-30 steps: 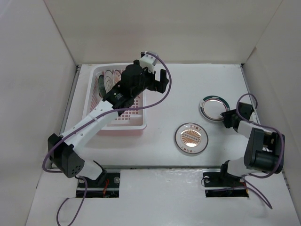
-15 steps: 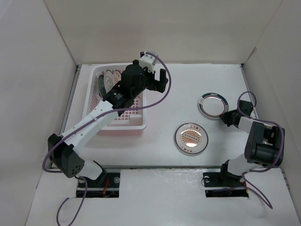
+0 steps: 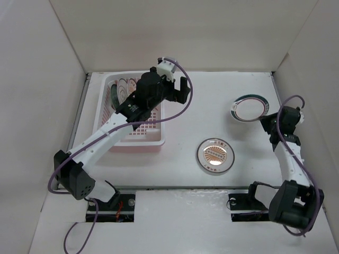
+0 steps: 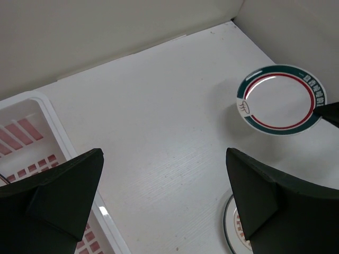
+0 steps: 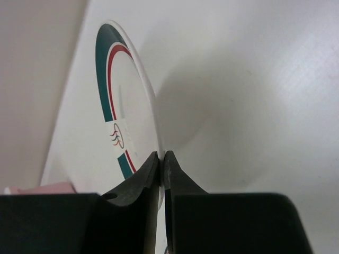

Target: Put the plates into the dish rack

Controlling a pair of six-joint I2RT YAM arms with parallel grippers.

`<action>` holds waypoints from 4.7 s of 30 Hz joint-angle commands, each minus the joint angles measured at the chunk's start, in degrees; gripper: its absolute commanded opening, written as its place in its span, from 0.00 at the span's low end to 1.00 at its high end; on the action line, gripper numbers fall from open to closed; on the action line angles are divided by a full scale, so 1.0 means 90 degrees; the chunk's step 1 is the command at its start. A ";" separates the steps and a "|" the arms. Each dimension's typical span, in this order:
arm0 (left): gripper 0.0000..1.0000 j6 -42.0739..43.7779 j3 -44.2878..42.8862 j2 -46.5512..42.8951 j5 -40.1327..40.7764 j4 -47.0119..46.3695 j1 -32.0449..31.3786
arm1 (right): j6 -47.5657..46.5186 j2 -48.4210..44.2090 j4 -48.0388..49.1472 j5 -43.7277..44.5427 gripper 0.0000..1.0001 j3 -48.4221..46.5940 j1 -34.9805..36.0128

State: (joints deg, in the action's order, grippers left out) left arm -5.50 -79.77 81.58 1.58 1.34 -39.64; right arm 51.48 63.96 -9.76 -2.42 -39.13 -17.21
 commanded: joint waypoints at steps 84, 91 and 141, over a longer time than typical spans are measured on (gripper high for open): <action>0.00 0.0230 -0.0366 0.1570 0.3535 0.0124 0.1611 | -0.2273 0.0442 0.3282 -0.3491 1.00 -0.1091 0.2879; 0.00 0.0230 -0.0434 0.1746 0.3651 0.0192 0.1553 | -0.2273 0.0442 0.3282 -0.3491 1.00 -0.1091 0.2879; 0.00 0.0533 -0.0053 0.1385 0.4297 0.0095 0.1494 | -0.2332 0.0500 0.3223 -0.3609 1.00 -0.1091 0.2938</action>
State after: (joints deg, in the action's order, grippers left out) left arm -1.76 -80.27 97.43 38.06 5.82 -26.20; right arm 31.66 68.40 17.98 -33.89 -46.15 8.67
